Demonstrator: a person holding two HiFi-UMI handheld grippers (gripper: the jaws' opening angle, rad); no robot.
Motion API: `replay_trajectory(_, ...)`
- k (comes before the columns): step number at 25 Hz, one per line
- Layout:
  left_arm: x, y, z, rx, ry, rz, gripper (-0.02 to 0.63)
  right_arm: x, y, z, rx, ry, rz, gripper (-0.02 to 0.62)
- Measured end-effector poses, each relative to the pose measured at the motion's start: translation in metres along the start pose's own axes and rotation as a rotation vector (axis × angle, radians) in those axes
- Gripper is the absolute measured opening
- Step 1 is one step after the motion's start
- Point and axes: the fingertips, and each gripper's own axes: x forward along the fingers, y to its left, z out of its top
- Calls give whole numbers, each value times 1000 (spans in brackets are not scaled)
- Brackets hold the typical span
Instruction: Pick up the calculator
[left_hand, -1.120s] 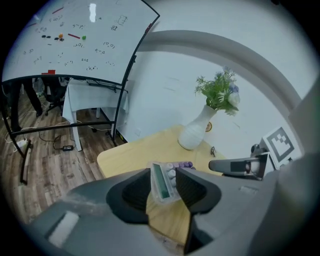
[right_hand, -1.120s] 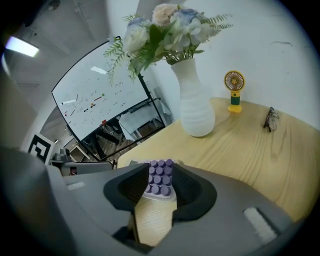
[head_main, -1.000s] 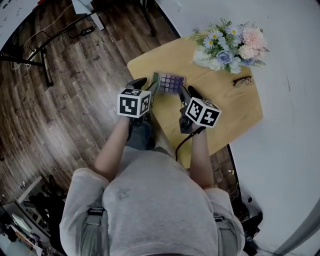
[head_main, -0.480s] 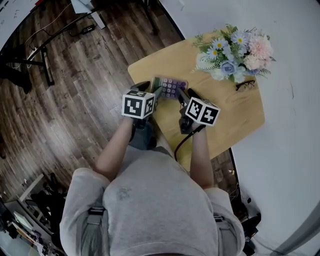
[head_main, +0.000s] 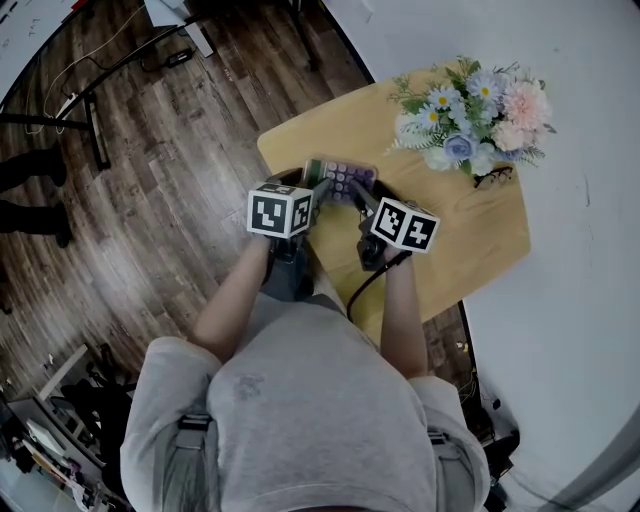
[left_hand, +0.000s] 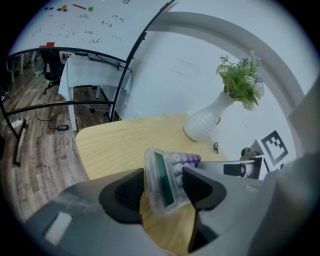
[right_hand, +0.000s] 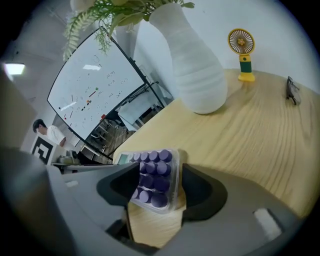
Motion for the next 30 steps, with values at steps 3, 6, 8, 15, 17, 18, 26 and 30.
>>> replay_trajectory(3, 0, -3, 4, 1, -5, -13, 244, 0, 0, 0, 3, -3, 12, 270)
replay_trajectory(6, 4, -4, -2, -1, 3, -19, 244, 0, 1, 0, -1, -2, 12, 272)
replay_trajectory(8, 5, -4, -3, 0, 4, -20, 244, 1, 2, 0, 1, -3, 5, 273)
replay_trajectory(15, -4, -6, 3, 57, -20, -19, 244, -4, 8, 5, -26, -49, -14, 272)
replay_trajectory(17, -8, -8, 10, 65, -43, -20, 244, -8, 14, 13, -50, -81, -14, 272)
replay_trajectory(18, -10, -10, 13, 69, -54, -21, 244, -11, 17, 16, -65, -98, -14, 272)
replay_trajectory(26, -37, -22, 38, 150, -169, -27, 244, -34, 44, 39, -138, -231, 2, 270)
replay_trajectory(30, -53, -31, 44, 183, -231, -23, 244, -49, 57, 45, -188, -282, 9, 270)
